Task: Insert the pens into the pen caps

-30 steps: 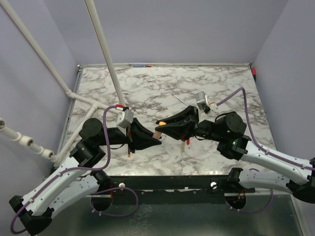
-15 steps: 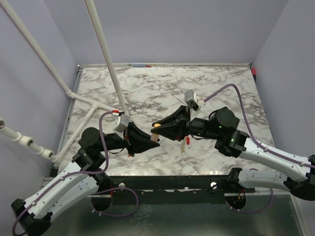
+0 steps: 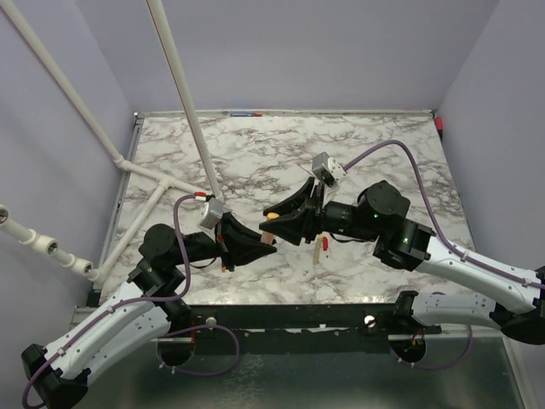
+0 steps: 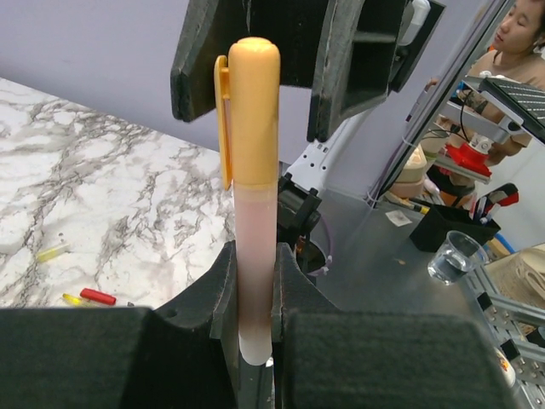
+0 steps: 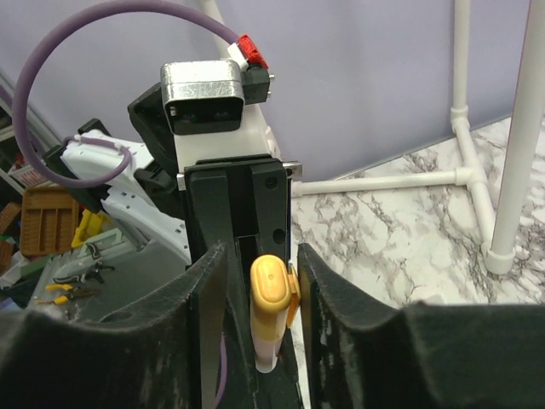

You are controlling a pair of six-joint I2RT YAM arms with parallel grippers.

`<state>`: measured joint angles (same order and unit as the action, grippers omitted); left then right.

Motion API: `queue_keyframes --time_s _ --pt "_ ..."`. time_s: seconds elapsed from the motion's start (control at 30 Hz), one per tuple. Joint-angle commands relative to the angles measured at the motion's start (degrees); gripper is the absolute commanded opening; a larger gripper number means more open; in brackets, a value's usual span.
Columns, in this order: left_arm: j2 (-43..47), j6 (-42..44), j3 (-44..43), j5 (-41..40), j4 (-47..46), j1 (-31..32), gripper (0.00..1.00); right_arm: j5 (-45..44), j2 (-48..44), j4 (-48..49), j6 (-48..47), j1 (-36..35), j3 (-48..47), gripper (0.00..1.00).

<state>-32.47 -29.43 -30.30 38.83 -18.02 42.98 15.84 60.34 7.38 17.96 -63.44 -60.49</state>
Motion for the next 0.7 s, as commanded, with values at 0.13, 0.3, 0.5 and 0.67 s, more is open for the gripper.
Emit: queue_keyframes --time_s 0.13,0.3,0.5,0.67 --pt "0.32 -0.6 1.67 -3.42 3.97 -0.16 0.0 -6.13 -2.04 -2.7 -2.11 -0.74 -4.92 0.49" --pt "0.6 1.45 -0.03 -8.87 11.43 -0.17 0.0 -18.59 -3.53 -9.5 -3.55 -0.72 -6.07 0.56" --pt "-0.38 0.38 0.03 -16.53 18.46 -0.1 0.0 -39.59 -2.55 -21.9 -3.19 -0.72 -7.18 0.59" --pt "-1.84 -2.41 0.63 -27.48 24.33 -0.15 0.0 -47.34 -2.29 -27.76 -1.3 -0.72 -4.62 0.6"
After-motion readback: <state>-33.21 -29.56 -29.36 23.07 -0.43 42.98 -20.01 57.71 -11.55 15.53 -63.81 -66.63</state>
